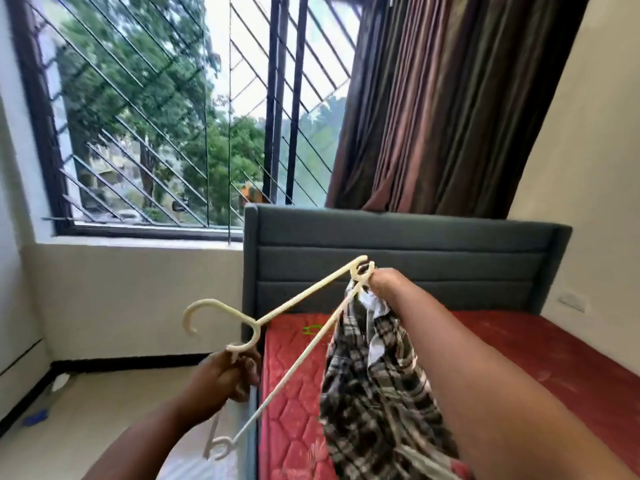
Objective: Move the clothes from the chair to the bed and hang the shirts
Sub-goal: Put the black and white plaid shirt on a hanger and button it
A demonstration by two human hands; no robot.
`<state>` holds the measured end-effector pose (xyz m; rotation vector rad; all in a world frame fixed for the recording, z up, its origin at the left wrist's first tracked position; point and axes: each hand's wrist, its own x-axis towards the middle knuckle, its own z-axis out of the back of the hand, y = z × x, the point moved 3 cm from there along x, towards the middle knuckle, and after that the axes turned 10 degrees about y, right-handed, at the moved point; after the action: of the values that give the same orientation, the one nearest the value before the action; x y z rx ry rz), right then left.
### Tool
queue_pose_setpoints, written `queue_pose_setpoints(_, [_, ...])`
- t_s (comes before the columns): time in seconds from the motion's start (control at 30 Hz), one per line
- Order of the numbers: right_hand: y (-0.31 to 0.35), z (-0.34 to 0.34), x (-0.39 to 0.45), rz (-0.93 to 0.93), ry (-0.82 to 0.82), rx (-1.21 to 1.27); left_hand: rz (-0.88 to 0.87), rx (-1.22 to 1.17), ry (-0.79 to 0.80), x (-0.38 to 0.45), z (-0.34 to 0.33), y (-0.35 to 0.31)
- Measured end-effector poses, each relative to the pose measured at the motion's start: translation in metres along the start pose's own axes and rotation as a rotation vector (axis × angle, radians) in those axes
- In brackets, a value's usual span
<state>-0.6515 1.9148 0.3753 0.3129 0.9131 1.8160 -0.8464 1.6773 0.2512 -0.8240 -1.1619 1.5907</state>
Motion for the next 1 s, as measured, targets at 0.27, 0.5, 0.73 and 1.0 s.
queue_pose_setpoints(0.27, [0.088, 0.013, -0.016, 0.073, -0.053, -0.223, 0.208, 0.033, 0.130, -0.033, 0.077, -0.034])
queue_pose_setpoints(0.5, [0.135, -0.043, -0.032, 0.096, -0.388, -0.530, 0.216, -0.074, 0.255, -0.042, 0.123, -0.036])
queue_pose_setpoints(0.73, [0.181, -0.078, -0.036, 0.024, -0.490, -0.562, 0.187, -0.163, 0.492, -0.035, 0.189, -0.032])
queue_pose_setpoints(1.0, [0.240, -0.137, -0.031, -0.010, -0.332, -0.379, 0.068, -0.164, 0.424, 0.011, 0.226, -0.022])
